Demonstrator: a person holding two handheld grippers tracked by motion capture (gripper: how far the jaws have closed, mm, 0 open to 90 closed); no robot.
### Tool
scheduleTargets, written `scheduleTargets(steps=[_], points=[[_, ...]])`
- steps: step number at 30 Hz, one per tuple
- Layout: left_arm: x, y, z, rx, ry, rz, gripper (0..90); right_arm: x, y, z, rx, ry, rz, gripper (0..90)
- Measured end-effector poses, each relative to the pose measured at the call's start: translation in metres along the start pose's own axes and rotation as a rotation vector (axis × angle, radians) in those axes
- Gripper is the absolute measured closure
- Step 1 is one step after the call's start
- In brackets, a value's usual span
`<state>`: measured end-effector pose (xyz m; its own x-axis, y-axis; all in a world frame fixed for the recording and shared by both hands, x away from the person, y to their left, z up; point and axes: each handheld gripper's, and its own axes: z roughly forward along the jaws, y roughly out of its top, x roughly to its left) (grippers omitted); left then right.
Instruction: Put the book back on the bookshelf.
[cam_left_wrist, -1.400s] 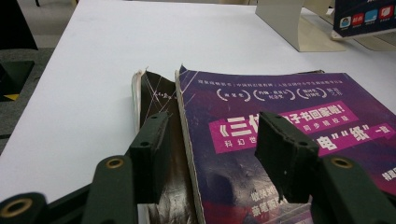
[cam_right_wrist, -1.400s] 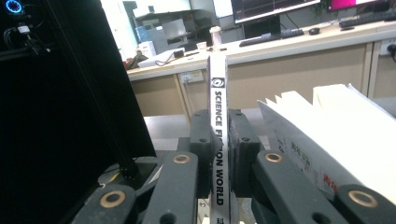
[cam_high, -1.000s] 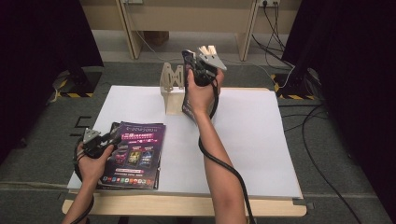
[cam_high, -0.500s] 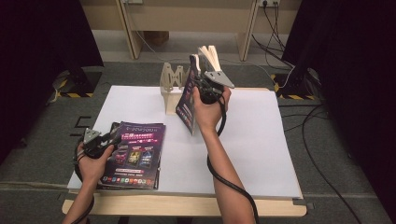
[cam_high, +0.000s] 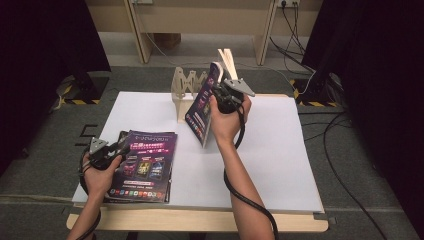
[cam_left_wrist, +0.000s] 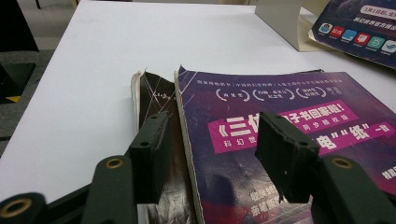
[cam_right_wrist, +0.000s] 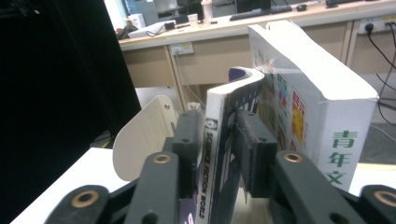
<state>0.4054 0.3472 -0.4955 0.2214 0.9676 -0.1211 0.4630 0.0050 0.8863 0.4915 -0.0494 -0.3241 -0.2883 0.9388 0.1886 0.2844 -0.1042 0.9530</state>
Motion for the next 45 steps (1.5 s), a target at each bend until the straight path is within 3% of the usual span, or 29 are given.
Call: scheduleTargets(steps=[18, 22, 26, 30, 35, 39, 42, 45], points=[[0.000, 0.000, 0.000, 0.001, -0.006, 0.000, 44.4, -0.002, 0.000, 0.011, 0.046, -0.062, 0.036, 64.5], [0.000, 0.000, 0.000, 0.002, -0.007, 0.001, 44.3, -0.003, -0.001, 0.014, 0.076, -0.080, 0.034, 74.3], [0.000, 0.000, 0.000, 0.003, -0.006, 0.005, 44.3, -0.004, 0.000, 0.018, 0.106, -0.102, 0.027, 76.2], [0.000, 0.000, 0.000, 0.003, -0.007, 0.004, 44.3, -0.006, -0.002, 0.020, 0.116, -0.092, 0.041, 75.3], [0.000, 0.000, 0.000, 0.002, -0.009, 0.001, 44.2, -0.008, -0.003, 0.021, 0.126, -0.061, 0.083, 82.3], [0.000, 0.000, 0.000, 0.000, -0.010, 0.000, 44.3, -0.006, 0.007, 0.016, 0.091, -0.009, 0.077, 83.1], [0.000, 0.000, 0.000, 0.003, -0.011, 0.000, 44.3, -0.004, 0.014, 0.012, 0.069, 0.028, 0.104, 83.2], [0.000, 0.000, 0.000, 0.003, -0.012, -0.002, 44.3, 0.001, 0.015, 0.009, 0.042, 0.017, 0.082, 83.2]])
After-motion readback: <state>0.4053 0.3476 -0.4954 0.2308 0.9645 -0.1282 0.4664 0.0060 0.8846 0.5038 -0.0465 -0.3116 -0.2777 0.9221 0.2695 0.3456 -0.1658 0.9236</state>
